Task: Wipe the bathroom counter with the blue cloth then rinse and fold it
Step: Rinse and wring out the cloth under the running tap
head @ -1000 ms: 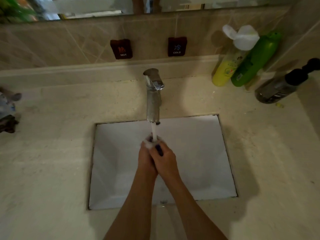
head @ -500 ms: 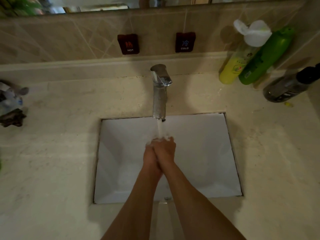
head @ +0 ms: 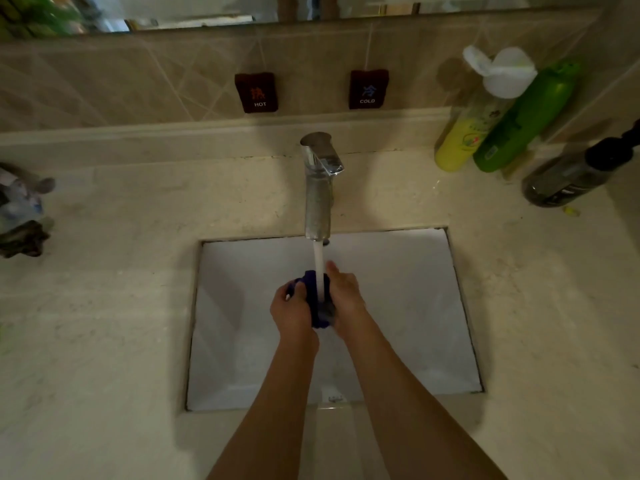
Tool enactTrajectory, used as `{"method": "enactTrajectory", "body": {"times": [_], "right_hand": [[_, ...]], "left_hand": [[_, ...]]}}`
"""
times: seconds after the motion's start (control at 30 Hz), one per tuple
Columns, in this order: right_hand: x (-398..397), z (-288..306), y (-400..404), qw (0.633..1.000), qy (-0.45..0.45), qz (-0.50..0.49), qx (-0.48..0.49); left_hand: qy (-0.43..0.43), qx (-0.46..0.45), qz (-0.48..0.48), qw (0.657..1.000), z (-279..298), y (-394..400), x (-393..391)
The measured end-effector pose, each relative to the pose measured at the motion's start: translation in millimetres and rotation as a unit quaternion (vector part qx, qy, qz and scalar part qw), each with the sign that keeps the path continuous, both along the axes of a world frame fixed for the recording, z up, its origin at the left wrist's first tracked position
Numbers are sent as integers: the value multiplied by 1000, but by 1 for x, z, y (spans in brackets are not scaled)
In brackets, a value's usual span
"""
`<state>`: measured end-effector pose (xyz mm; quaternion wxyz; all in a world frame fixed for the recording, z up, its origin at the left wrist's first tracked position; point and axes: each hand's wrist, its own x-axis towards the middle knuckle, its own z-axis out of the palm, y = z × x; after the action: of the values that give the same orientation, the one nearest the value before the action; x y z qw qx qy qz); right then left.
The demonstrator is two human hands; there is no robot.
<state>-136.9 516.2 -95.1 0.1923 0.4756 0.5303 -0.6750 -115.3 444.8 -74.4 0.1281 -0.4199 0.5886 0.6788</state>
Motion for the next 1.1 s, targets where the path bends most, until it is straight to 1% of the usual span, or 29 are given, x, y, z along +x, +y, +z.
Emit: {"method": "enactTrajectory", "body": {"times": [0.07, 0.13, 0.17, 0.23, 0.3, 0.37, 0.47, 0.53, 0.57, 0.67, 0.7, 0.77, 0.83, 0.9, 0.97, 1.03, 1.07, 1.1], "right_hand": [[12, -2, 5, 1000, 3, 4, 18], [24, 0, 10, 1000, 15, -3, 23], [28, 0, 12, 999, 27, -7, 20], [34, 3, 15, 998, 57, -6, -22], [37, 7, 16, 995, 80, 37, -39], [39, 7, 16, 991, 107, 72, -29], [39, 12, 17, 994, 92, 53, 25], [38, 12, 13, 997, 75, 9, 32], [38, 12, 10, 997, 74, -13, 26], [37, 15, -1, 995, 98, -32, 19], [37, 16, -4, 994, 103, -39, 20], [34, 14, -7, 990, 120, -71, 7], [30, 18, -5, 986, 130, -100, -12], [29, 17, -3, 985, 125, -111, -31], [33, 24, -3, 984, 141, -105, -17], [41, 25, -7, 983, 170, -64, -10], [45, 28, -10, 985, 170, -33, -16], [49, 27, -15, 986, 163, -18, -20]], "left_hand": [[17, -29, 11, 999, 4, 2, -2], [31, -36, 14, 999, 5, 6, -2], [32, -39, 13, 999, 5, 8, -3], [31, -45, 8, 998, 5, 12, -4], [21, -35, 4, 999, 4, 13, -6], [9, -31, 9, 999, 4, 12, -6], [-4, -29, 35, 999, 2, 7, -5], [-3, -36, 41, 999, 4, 6, -5], [0, -33, 30, 999, 5, 7, -4], [18, 50, -35, 998, 11, 18, -1], [23, 58, -57, 996, 15, 21, -1], [37, 41, -90, 994, 16, 25, -1], [41, 26, -93, 995, 18, 27, 0], [35, 35, -96, 994, 19, 29, 3], [49, 29, -118, 991, 19, 30, 5], [58, 21, -136, 989, 19, 26, 1], [55, 23, -140, 988, 16, 22, 0], [40, 47, -139, 988, 13, 18, -1]]}}
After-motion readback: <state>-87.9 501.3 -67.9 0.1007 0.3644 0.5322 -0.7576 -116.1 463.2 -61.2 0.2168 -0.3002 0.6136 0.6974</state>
